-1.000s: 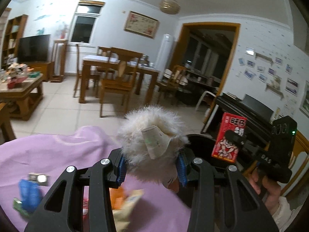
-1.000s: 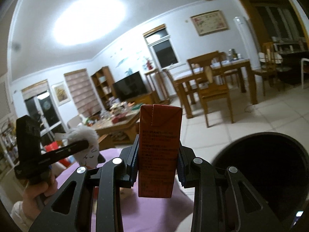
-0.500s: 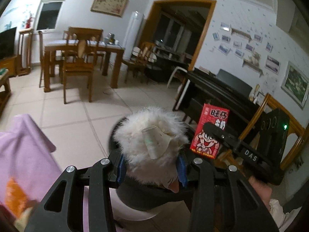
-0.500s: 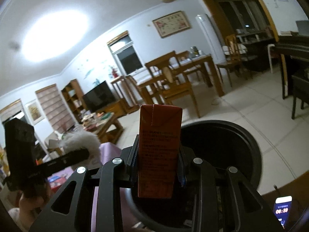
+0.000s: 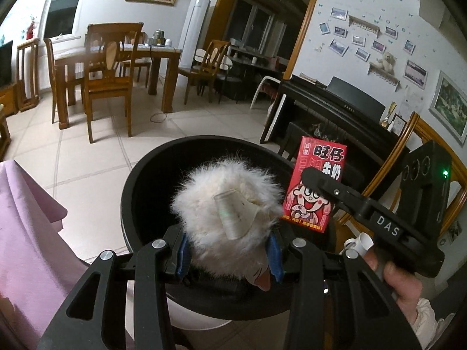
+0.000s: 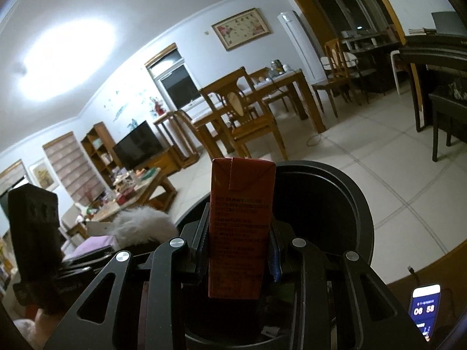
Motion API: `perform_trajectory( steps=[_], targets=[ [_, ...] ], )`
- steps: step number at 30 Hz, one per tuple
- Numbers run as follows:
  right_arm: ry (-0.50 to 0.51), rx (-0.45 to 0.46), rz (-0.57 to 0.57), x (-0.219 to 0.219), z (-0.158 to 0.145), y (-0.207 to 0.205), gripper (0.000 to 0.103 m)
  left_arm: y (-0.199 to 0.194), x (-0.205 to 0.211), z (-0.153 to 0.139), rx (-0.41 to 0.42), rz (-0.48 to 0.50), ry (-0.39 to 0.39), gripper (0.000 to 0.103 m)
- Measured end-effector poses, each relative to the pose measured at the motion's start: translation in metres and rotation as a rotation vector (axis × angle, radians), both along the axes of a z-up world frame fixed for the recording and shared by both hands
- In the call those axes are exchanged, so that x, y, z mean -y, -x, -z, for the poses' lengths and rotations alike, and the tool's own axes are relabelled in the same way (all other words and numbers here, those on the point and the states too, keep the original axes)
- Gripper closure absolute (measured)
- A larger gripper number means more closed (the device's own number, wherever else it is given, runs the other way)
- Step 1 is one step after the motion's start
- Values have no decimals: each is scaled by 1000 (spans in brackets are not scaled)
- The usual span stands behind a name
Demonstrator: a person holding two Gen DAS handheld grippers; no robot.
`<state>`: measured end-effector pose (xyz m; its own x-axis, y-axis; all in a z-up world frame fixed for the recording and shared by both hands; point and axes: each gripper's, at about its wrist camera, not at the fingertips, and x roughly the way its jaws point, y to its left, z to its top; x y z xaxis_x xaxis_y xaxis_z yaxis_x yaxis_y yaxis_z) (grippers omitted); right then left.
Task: Collect trash
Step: 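Carry the white toy and red box over the black bin with both tools, then open both tools to drop the white toy and red box into the bin, then grasp the blue packet with the left tool while the right tool grasps the red milk box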
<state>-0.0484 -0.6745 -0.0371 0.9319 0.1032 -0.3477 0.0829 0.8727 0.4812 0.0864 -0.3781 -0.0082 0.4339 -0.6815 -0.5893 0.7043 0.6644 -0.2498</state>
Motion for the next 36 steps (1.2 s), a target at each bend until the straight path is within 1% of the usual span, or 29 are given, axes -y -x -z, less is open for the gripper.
perform_trajectory(
  steps=[3, 4, 5, 6, 7, 8, 9, 10, 11, 12, 14, 16, 21, 25, 31, 36],
  targets=[
    [-8, -9, 3, 0, 3, -5, 71, 0, 4, 0, -2, 1, -7, 61],
    [-11, -12, 3, 0, 3, -5, 71, 1, 7, 0, -2, 0, -9, 58],
    [-13, -13, 3, 0, 4, -6, 70, 1, 8, 0, 0, -2, -11, 58],
    [-16, -16, 1, 0, 3, -5, 70, 1, 8, -1, 8, -8, -13, 54],
    [-20, -17, -3, 1, 4, -6, 69, 2, 10, -2, 17, -15, -16, 46],
    [-24, -15, -2, 1, 4, -5, 60, 3, 10, -4, 34, -24, -19, 42],
    [-28, -12, 5, 2, 3, -5, 53, 5, 9, -6, 52, -30, -20, 29],
    [-33, -8, 9, 5, 3, -7, 40, 5, 7, -7, 64, -34, -19, 18],
    [-42, -3, 15, 5, 2, -6, 29, 7, 6, -10, 82, -41, -14, 14],
    [-55, 5, 24, 7, 3, -5, 26, 8, 4, -13, 93, -43, -10, 12],
    [-63, -2, 33, 3, 1, -5, 18, 11, 2, -18, 108, -40, -8, 11],
    [-71, -10, 26, 1, 0, -5, 16, 14, -3, -23, 119, -38, -7, 9],
    [-50, -16, 1, -13, -7, -8, 16, 19, -21, -34, 141, -51, 1, 8],
    [-28, -17, -36, -32, -16, -14, 16, 22, -50, -40, 144, -92, 17, 7],
    [22, -25, -118, -79, -33, -30, 16, 20, -115, -42, 126, -214, 29, 7],
    [75, -34, -218, -132, -44, -47, 16, 14, -189, -41, 110, -365, 41, 7]
  ],
)
